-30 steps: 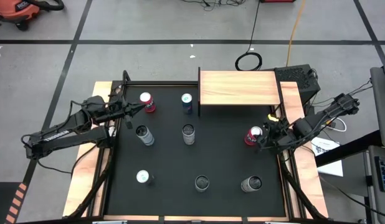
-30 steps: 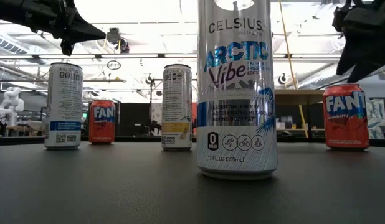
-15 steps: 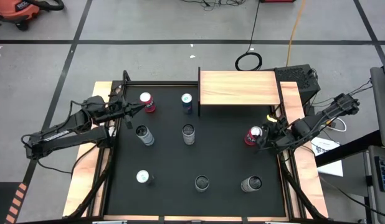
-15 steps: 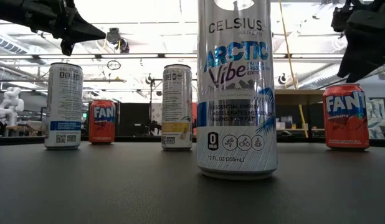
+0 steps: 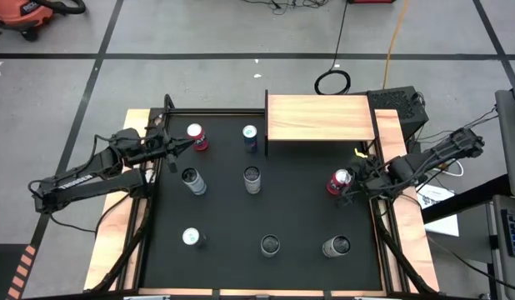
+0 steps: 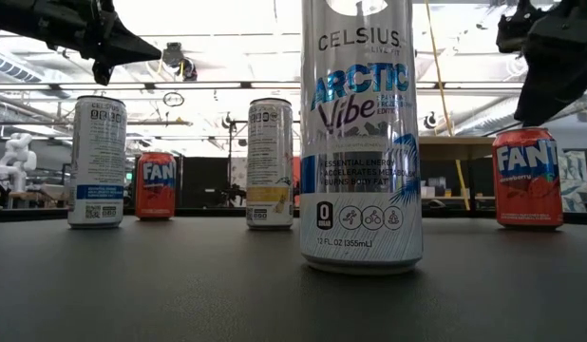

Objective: Place canned beverage on shelf
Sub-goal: Put the right red soda can on the shelf

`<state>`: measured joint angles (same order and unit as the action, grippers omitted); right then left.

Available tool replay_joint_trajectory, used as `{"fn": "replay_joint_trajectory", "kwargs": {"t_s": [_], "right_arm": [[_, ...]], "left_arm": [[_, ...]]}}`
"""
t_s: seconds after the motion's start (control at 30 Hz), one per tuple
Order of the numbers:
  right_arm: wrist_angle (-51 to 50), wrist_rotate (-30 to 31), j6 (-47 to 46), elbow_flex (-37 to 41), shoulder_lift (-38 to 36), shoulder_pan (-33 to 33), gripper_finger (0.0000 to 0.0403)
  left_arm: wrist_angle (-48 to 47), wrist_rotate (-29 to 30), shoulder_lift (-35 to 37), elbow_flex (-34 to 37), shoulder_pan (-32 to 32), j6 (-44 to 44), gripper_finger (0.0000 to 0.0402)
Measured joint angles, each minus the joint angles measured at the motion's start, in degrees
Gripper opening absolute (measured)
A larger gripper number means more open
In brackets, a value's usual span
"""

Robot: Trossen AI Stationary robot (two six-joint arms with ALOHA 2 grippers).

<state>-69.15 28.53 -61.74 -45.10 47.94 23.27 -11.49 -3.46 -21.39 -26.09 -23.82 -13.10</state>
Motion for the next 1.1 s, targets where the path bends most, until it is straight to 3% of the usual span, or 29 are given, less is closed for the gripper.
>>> {"fn": "replay_joint_trajectory", "kwargs": {"t_s": [1.1], "right_arm": [[1.7,-6.4,9.5,0.0,9.3,-9.7,0.0389]], "left_arm": [[0.0,0.0,0.0,0.0,0.0,0.0,0.0]]}}
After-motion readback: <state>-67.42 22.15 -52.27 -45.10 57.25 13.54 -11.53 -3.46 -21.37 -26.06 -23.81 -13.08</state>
